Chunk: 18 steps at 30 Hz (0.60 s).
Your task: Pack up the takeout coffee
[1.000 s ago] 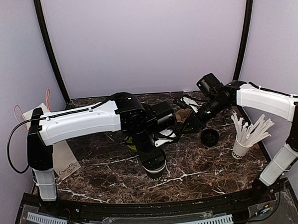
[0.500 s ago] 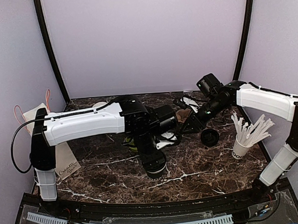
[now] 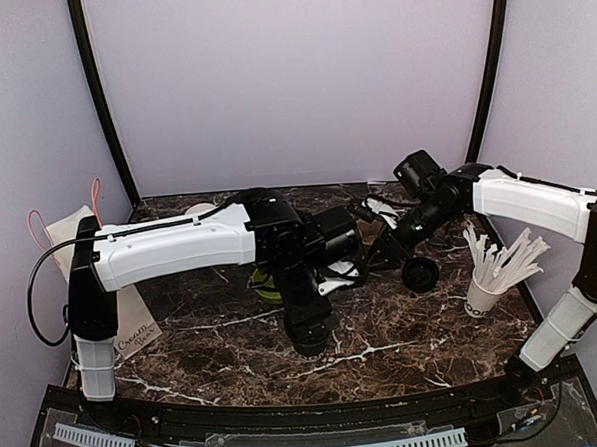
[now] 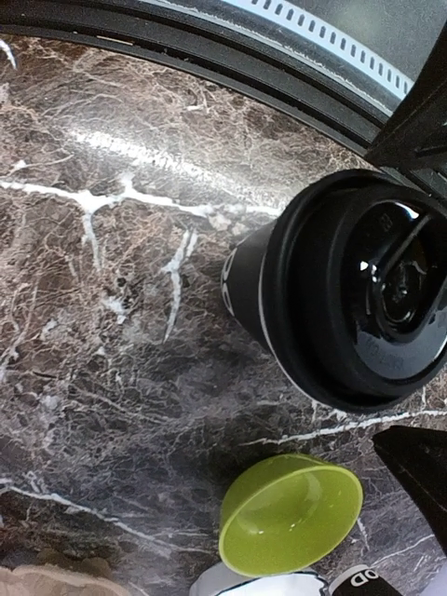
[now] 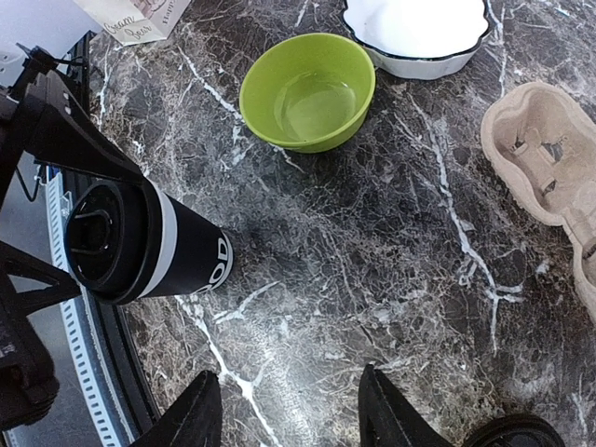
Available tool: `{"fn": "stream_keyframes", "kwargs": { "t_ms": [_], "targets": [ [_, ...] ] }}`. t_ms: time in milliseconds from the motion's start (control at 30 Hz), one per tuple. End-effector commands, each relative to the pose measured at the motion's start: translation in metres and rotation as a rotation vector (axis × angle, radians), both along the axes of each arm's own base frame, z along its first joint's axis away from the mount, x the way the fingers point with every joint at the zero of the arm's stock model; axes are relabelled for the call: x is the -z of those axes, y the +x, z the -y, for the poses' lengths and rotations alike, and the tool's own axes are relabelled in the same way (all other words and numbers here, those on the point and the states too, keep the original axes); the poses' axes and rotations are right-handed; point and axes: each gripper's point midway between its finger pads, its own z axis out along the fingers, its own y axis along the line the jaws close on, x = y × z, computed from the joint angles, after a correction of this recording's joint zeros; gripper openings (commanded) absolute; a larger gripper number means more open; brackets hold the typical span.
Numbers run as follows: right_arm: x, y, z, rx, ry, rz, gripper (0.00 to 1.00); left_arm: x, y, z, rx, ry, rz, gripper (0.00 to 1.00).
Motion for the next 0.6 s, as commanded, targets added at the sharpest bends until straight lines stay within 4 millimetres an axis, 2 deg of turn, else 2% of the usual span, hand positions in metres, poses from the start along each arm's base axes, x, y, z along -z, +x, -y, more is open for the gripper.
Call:
{"fn": "stream_keyframes", "kwargs": {
  "t_ms": [0,133,167,200,233,267,300,333,367,400,433,467,500,533,567],
  "targets": [
    [0.000,-0.009,0.000,-0.013,0.015,-0.015,0.50,-0.036,0.002,0.004,-0.022,-0.081,0.047,0.99],
    [-0.007,-0.014,0.001,-0.017,0.030,-0.022,0.50,-0.061,-0.002,-0.015,-0.093,-0.107,0.064,0.99],
    [-0.010,-0.019,-0.001,-0.032,0.049,-0.047,0.50,-0.068,-0.002,-0.024,-0.120,-0.112,0.080,0.99],
    [-0.013,-0.025,-0.003,-0.045,0.072,-0.077,0.50,-0.062,-0.002,-0.032,-0.172,-0.102,0.080,0.99],
    [-0.014,-0.033,-0.005,-0.055,0.098,-0.116,0.49,-0.073,0.001,-0.040,-0.204,-0.133,0.114,0.99],
    [-0.015,-0.040,-0.008,-0.067,0.129,-0.155,0.49,-0.064,0.004,-0.042,-0.265,-0.153,0.116,0.99],
    [-0.014,-0.047,-0.011,-0.078,0.156,-0.194,0.48,-0.074,0.009,-0.047,-0.312,-0.199,0.133,0.98],
    [-0.012,-0.052,-0.013,-0.083,0.174,-0.226,0.47,-0.066,0.012,-0.050,-0.393,-0.226,0.121,0.96],
    [-0.009,-0.056,-0.016,-0.083,0.185,-0.253,0.45,-0.075,0.019,-0.049,-0.449,-0.300,0.114,0.92],
    [-0.005,-0.060,-0.018,-0.085,0.190,-0.276,0.42,-0.069,0.017,-0.054,-0.524,-0.330,0.073,0.86],
    [-0.002,-0.062,-0.020,-0.085,0.196,-0.302,0.40,-0.072,0.025,-0.050,-0.572,-0.397,0.062,0.84],
    [0.001,-0.065,-0.022,-0.091,0.202,-0.330,0.38,-0.069,0.021,-0.053,-0.622,-0.434,0.023,0.79],
    [0.003,-0.068,-0.024,-0.099,0.210,-0.357,0.36,-0.075,0.026,-0.045,-0.645,-0.514,0.014,0.78],
    [0.003,-0.070,-0.027,-0.111,0.219,-0.382,0.34,-0.069,0.021,-0.049,-0.679,-0.548,-0.026,0.76],
    [0.003,-0.073,-0.030,-0.122,0.228,-0.407,0.33,-0.079,0.026,-0.040,-0.708,-0.648,-0.045,0.74]
  ]
}}
